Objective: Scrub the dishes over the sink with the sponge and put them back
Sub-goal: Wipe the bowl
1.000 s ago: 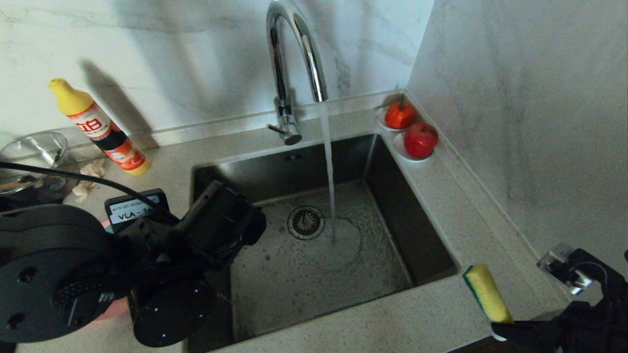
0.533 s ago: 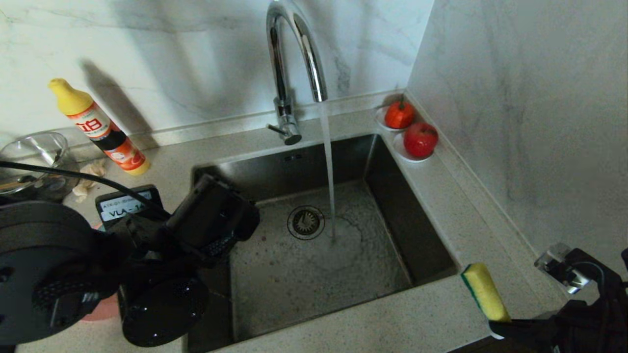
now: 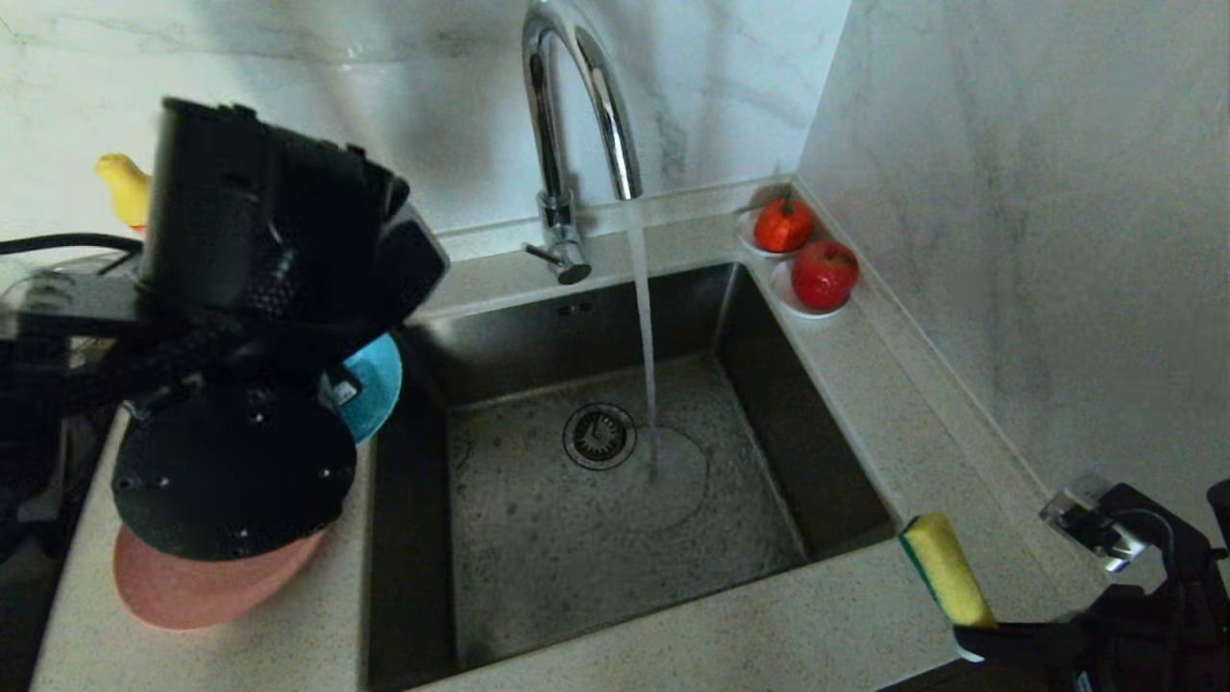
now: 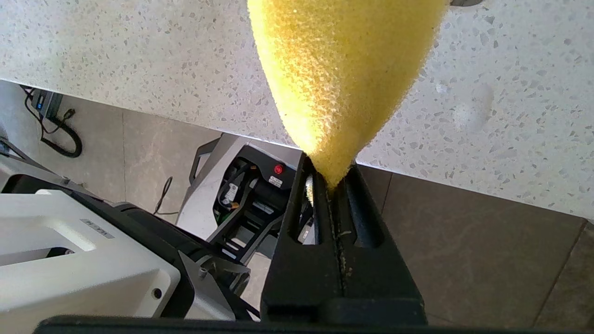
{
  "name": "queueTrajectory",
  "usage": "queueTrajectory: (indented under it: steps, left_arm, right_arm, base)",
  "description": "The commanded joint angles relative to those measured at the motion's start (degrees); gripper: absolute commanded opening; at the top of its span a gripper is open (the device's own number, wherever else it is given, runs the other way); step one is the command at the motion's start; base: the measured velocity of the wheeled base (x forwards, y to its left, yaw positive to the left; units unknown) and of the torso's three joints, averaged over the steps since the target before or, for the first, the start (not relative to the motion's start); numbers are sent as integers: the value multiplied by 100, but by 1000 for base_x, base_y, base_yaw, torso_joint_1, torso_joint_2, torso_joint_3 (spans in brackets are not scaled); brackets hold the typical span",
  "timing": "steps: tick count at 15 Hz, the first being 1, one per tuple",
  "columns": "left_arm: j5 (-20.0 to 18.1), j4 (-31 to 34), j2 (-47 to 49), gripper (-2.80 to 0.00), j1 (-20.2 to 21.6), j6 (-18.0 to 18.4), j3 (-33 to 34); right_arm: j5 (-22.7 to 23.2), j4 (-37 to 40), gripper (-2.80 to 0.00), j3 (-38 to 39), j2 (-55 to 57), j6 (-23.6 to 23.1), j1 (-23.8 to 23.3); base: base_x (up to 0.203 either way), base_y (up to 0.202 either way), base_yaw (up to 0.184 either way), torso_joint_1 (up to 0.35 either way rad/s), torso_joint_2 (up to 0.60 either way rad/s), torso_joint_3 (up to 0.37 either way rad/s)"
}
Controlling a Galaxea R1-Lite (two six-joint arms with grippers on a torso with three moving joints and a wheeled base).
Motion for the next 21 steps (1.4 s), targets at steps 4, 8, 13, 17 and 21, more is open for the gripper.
queueTrajectory:
  steps: [4,8,13,17,21]
  left_arm:
    - [-277,-1275,222,-280,-20,15,-155]
    - [-312,-1270,174,-280,-111,30,-24]
    - [-838,-2605,101,-280,-221,1,-137]
    - [-1546,-3568,-95,-280,-214,-59,-54]
    - [-2584,-4496,-275,-280,-214,-58,373]
  right_arm:
    - [6,-2,-280,-3,-21,2,-3]
    - [14,-11,-280,-18,-24,2,-34]
    - [14,-2,-280,-12,-56,2,-34]
    - [14,-2,-280,14,-48,11,-34]
    - [17,-2,-280,5,-27,11,-34]
  base:
    - [0,0,0,0,0,0]
    - [0,0,0,0,0,0]
    - [0,0,0,0,0,0]
    - [0,0,0,0,0,0]
    - [0,0,0,0,0,0]
